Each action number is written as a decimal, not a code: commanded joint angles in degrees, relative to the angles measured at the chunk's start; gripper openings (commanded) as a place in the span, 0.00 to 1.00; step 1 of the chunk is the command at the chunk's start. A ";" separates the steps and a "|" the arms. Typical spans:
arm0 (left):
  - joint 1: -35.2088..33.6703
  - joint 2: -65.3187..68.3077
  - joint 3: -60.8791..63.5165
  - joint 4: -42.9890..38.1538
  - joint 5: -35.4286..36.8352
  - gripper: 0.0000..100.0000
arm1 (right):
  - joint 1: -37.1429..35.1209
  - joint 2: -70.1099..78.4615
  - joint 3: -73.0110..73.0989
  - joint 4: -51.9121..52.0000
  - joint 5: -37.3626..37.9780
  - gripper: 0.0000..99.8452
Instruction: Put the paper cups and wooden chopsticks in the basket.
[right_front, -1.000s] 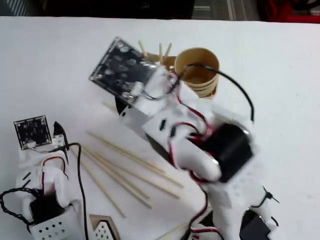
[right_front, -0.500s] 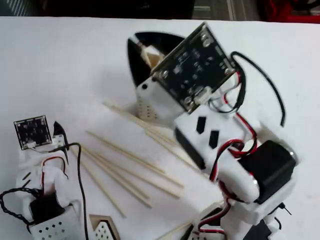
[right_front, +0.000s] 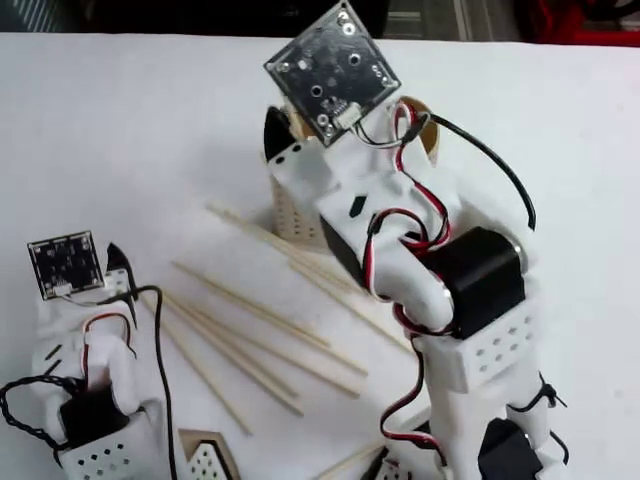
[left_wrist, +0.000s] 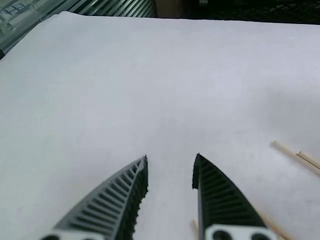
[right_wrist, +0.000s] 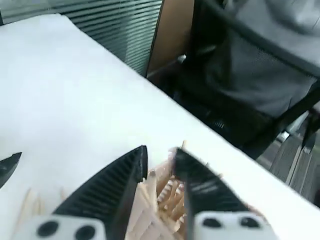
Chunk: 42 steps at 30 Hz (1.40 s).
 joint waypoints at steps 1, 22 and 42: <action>-0.22 -0.40 -0.35 -1.23 0.26 0.16 | 0.13 -0.92 -4.66 5.58 -0.97 0.18; 19.74 1.01 -15.74 13.36 -10.55 0.16 | 17.45 -14.90 19.52 16.31 2.99 0.02; 42.24 38.55 -38.59 31.38 -31.65 0.29 | 39.34 -38.46 80.70 -22.20 3.25 0.02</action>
